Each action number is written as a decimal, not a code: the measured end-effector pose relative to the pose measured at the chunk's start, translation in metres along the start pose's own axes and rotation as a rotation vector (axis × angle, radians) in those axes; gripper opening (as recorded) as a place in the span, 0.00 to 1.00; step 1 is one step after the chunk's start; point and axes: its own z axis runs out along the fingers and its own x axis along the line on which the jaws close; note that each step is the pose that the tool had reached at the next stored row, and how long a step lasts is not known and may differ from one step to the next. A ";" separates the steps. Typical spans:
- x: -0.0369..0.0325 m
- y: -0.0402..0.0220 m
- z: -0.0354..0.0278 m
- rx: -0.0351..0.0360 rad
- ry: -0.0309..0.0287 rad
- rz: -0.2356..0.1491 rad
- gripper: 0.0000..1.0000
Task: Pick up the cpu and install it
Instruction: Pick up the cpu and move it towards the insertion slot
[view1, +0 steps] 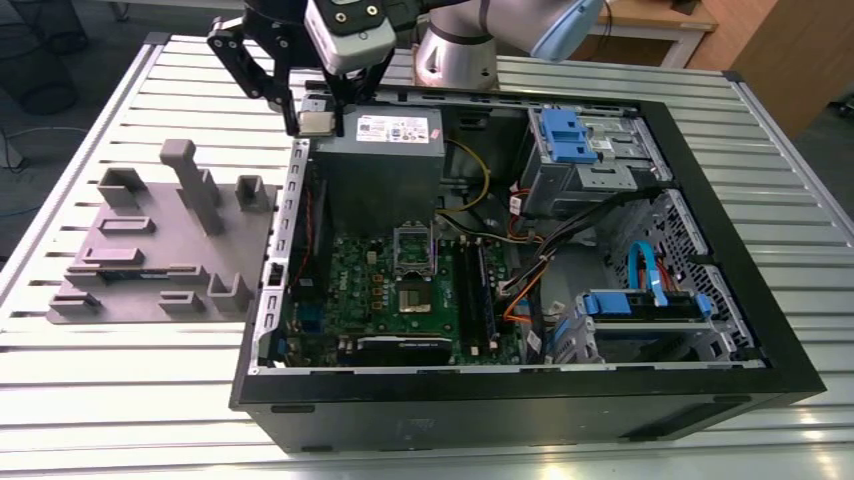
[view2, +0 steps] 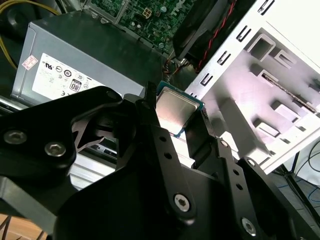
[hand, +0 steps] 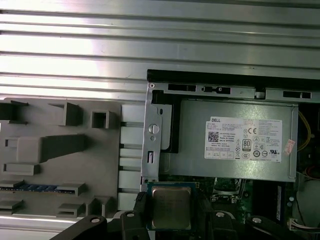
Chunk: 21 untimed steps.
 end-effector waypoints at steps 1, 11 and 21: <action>-0.0003 0.0000 0.0000 0.0000 0.0000 0.000 0.47; -0.0067 -0.0003 -0.0001 0.0000 0.0000 0.000 0.47; -0.0095 -0.0004 -0.0002 0.0000 0.0000 0.000 0.47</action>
